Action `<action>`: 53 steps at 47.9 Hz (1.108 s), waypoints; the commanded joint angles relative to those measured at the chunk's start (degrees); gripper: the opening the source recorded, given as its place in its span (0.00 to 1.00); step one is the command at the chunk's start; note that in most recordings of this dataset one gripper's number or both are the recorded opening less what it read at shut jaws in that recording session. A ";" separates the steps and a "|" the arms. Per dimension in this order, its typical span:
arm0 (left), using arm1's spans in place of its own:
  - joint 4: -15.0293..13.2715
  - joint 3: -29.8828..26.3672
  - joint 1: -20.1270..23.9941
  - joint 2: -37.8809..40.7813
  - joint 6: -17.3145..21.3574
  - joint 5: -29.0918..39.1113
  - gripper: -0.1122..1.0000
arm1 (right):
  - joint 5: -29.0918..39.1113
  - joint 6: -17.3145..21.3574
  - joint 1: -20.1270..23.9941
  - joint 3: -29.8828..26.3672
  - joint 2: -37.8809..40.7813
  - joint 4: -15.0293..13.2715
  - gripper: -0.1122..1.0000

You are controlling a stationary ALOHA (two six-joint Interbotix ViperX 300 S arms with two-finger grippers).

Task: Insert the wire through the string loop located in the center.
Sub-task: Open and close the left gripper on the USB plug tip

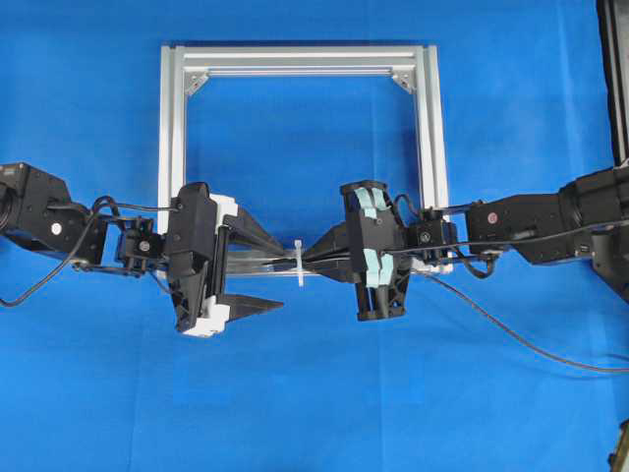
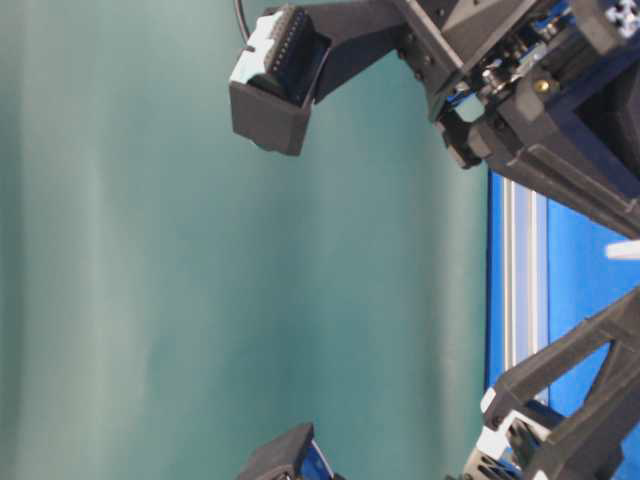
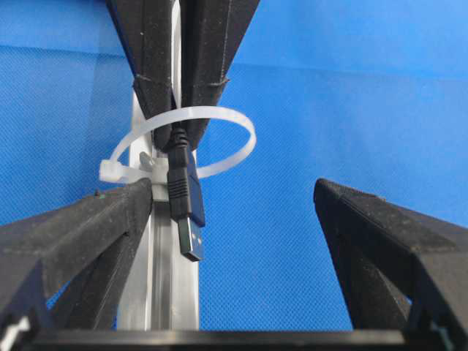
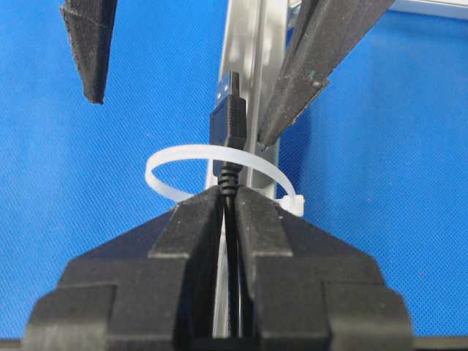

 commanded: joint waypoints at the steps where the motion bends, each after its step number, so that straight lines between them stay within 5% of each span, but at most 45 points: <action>1: 0.18 -0.53 0.18 -0.97 0.00 -0.26 0.89 | -0.18 -0.09 0.09 -0.62 -0.88 0.00 0.09; 21: 0.00 -0.70 0.09 -0.97 -0.18 0.44 0.84 | -0.18 -0.09 0.09 -0.62 -0.88 0.00 0.09; 35: -0.09 -0.70 0.70 -1.05 -0.18 0.70 0.18 | -0.18 -0.09 0.09 -0.70 -0.88 -0.18 0.09; 53: -0.09 -0.53 0.70 -1.05 -0.18 0.70 0.18 | -0.35 -0.09 0.09 -0.70 -0.88 -0.18 0.09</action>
